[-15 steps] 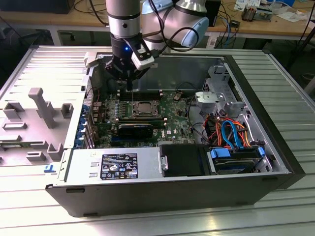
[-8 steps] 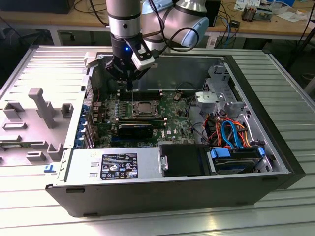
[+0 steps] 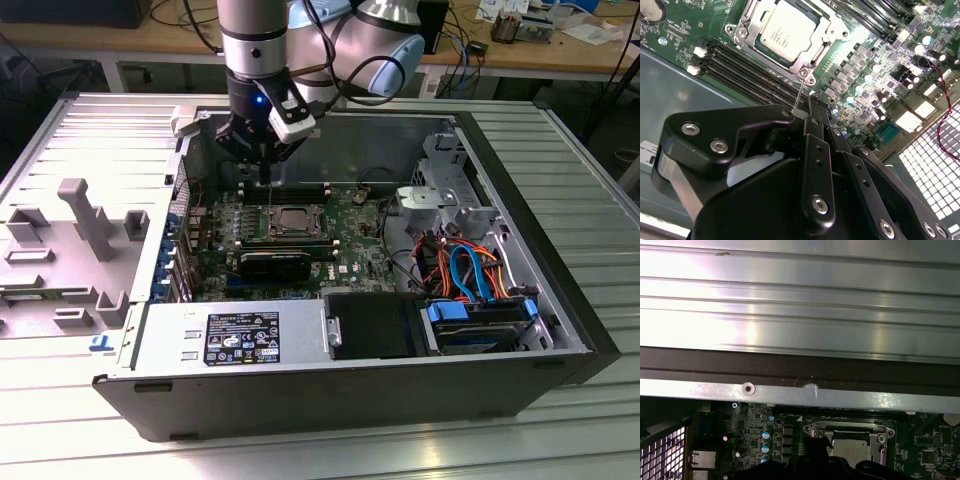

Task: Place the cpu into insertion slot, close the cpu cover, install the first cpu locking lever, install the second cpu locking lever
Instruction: 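Install the first cpu locking lever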

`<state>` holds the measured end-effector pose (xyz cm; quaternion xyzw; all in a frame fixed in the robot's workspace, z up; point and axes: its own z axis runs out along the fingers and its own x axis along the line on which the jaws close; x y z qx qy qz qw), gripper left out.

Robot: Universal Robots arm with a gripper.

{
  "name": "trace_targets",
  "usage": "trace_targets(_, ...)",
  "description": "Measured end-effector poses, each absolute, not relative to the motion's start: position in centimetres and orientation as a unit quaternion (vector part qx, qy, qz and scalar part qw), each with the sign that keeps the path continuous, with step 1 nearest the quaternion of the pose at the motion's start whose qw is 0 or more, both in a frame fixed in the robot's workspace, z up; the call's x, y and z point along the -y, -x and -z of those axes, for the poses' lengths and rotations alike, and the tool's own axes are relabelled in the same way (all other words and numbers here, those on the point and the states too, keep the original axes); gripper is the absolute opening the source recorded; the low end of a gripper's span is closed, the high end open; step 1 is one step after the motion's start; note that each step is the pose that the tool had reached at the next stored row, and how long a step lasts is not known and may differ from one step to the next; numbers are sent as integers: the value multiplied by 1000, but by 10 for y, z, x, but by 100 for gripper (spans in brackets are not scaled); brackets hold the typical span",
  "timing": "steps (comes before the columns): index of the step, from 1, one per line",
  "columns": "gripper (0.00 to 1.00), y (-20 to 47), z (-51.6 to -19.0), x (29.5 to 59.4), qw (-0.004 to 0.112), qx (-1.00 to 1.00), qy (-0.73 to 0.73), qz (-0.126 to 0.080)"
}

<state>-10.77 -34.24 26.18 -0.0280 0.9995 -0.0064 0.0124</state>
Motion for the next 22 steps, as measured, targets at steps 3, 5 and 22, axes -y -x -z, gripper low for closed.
trace_targets(3,11,107,-262,342,12,-1000,28,6)
trace_targets(5,11,107,-261,342,12,-1000,28,6)
trace_targets(22,11,106,-258,342,13,-1000,28,6)
